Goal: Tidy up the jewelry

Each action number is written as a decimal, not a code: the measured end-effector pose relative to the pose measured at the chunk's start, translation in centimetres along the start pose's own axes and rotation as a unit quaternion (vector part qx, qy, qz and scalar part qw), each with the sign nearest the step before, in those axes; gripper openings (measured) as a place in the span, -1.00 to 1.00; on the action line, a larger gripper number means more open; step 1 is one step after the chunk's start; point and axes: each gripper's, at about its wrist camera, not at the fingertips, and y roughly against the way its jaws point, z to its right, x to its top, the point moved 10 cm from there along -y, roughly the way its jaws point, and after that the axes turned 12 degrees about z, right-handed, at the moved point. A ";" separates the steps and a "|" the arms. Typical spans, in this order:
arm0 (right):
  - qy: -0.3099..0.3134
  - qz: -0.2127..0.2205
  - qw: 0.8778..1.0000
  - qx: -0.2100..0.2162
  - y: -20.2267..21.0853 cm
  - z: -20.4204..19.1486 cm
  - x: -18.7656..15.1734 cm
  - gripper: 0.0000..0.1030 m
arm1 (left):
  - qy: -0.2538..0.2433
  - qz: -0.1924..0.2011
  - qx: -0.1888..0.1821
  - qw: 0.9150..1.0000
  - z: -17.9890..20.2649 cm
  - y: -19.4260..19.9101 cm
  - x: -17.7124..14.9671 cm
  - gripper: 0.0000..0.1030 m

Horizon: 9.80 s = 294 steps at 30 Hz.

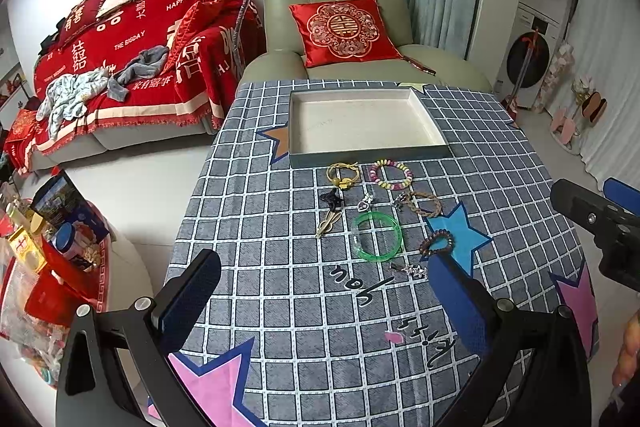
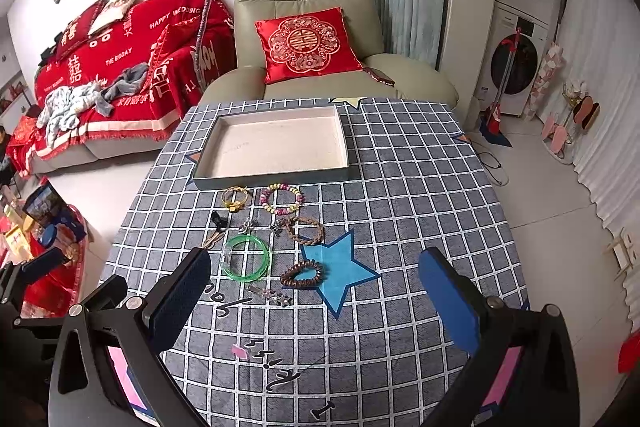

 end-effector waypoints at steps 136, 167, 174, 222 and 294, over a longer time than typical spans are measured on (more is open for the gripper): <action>-0.007 -0.254 0.967 -0.014 -13.8 2.7 -11.0 1.00 | 0.081 -0.219 -0.041 0.972 0.1 -15.2 -7.7 1.00; 0.043 -0.315 0.947 0.057 -22.1 -0.2 -13.1 -0.72 | 0.058 -0.237 -0.040 0.969 5.6 -21.8 -9.2 -0.52; -0.007 -0.312 0.947 0.081 -21.0 2.4 -10.6 -0.73 | 0.067 -0.226 -0.063 0.970 5.3 -20.1 -8.4 -0.52; -0.047 -0.205 0.974 0.086 -42.2 2.9 5.2 -0.72 | -0.012 -0.129 0.020 0.991 0.8 -38.8 7.6 -0.52; -0.101 -0.246 0.957 0.116 -20.3 1.6 -7.7 0.99 | -0.022 -0.172 0.015 0.985 -4.1 -21.6 -6.9 1.00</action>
